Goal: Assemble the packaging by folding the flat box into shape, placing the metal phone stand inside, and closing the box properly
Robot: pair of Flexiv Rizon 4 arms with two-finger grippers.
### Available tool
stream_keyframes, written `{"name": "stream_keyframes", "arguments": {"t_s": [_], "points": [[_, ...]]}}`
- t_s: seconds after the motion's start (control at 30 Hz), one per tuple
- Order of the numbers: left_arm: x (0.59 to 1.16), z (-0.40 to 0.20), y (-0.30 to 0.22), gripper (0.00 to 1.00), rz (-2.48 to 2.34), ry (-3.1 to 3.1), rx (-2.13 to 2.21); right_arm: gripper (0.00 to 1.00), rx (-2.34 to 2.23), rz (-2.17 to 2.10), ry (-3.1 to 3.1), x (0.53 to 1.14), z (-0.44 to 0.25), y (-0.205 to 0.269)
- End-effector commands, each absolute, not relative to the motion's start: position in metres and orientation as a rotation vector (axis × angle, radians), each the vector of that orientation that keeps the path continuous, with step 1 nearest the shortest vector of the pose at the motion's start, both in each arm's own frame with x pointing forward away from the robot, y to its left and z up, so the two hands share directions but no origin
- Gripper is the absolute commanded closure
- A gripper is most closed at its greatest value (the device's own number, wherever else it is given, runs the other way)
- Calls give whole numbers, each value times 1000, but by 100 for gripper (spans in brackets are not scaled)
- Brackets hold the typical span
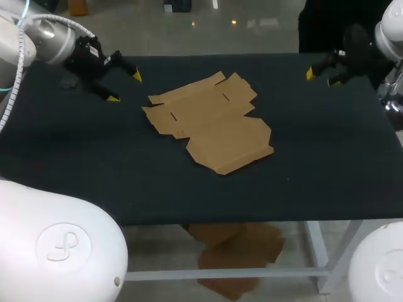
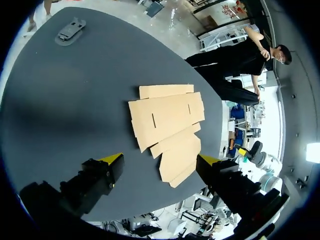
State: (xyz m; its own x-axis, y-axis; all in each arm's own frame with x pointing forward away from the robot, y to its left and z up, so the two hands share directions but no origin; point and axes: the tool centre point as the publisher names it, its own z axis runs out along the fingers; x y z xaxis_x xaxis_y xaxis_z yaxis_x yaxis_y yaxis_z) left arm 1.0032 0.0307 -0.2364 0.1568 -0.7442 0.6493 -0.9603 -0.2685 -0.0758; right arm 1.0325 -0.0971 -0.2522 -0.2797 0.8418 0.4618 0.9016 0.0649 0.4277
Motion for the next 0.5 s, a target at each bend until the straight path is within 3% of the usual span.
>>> {"name": "stream_keyframes", "arguments": {"t_s": [0.03,0.5], "points": [[1003,-258,29,0,845,-1591,2045,0,-1803,-962,-2224,1034,-252,-95],[1012,-309,14,3,777,-1529,1990,0,-1748,-794,-2199,1030,-271,-84]]}}
